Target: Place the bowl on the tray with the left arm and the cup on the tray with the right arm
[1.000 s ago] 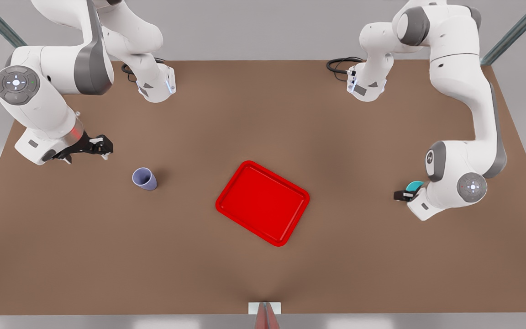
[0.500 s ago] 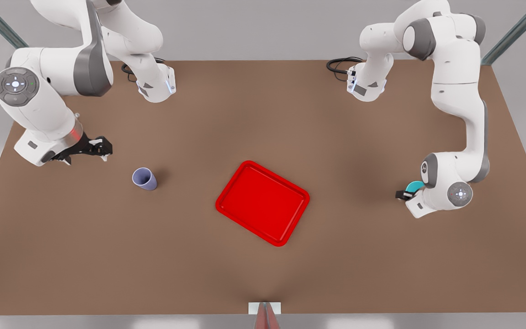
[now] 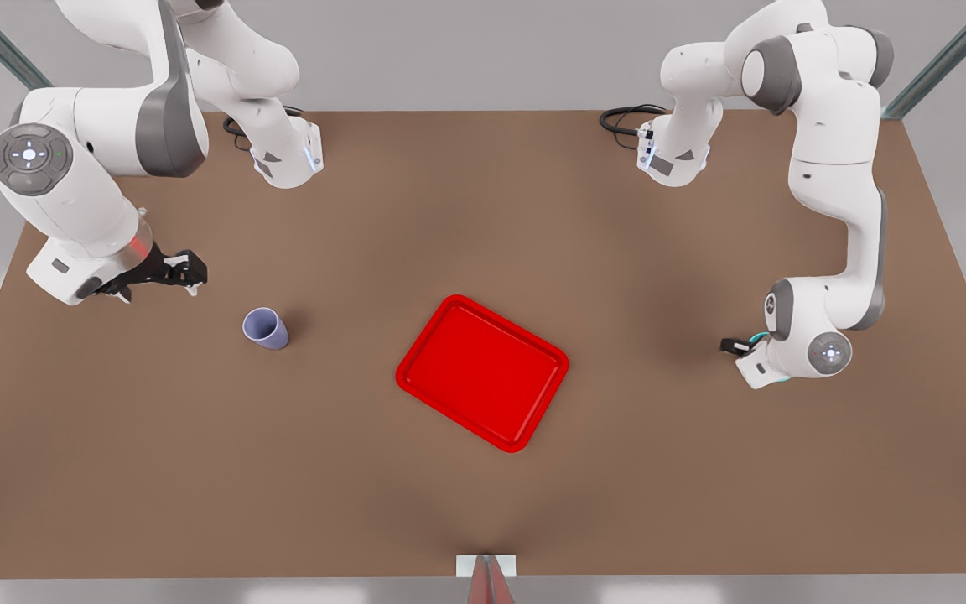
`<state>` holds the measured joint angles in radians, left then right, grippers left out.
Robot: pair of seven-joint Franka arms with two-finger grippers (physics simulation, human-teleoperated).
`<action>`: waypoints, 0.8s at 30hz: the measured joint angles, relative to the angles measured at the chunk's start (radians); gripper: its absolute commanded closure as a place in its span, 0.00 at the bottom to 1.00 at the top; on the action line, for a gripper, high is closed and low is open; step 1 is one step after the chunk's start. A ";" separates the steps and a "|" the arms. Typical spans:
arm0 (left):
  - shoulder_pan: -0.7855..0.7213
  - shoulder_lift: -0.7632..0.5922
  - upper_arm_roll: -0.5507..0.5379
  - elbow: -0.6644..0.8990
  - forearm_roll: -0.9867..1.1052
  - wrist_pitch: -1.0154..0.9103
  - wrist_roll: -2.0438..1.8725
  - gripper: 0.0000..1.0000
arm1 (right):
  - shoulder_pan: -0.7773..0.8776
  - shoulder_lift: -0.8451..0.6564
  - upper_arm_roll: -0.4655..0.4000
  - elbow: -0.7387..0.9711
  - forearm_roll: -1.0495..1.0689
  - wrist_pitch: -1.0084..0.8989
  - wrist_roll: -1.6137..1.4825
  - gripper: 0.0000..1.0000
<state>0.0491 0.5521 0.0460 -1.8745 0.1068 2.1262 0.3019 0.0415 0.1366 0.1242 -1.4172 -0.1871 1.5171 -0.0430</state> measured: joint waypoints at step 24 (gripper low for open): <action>-0.035 0.034 0.032 -0.003 0.139 -0.100 -0.046 0.72 | 0.002 0.000 0.000 0.000 0.000 0.000 0.000 0.00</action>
<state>0.0145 0.5861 0.0782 -1.8776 0.2461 2.0260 0.2554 0.0433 0.1366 0.1242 -1.4174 -0.1871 1.5171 -0.0430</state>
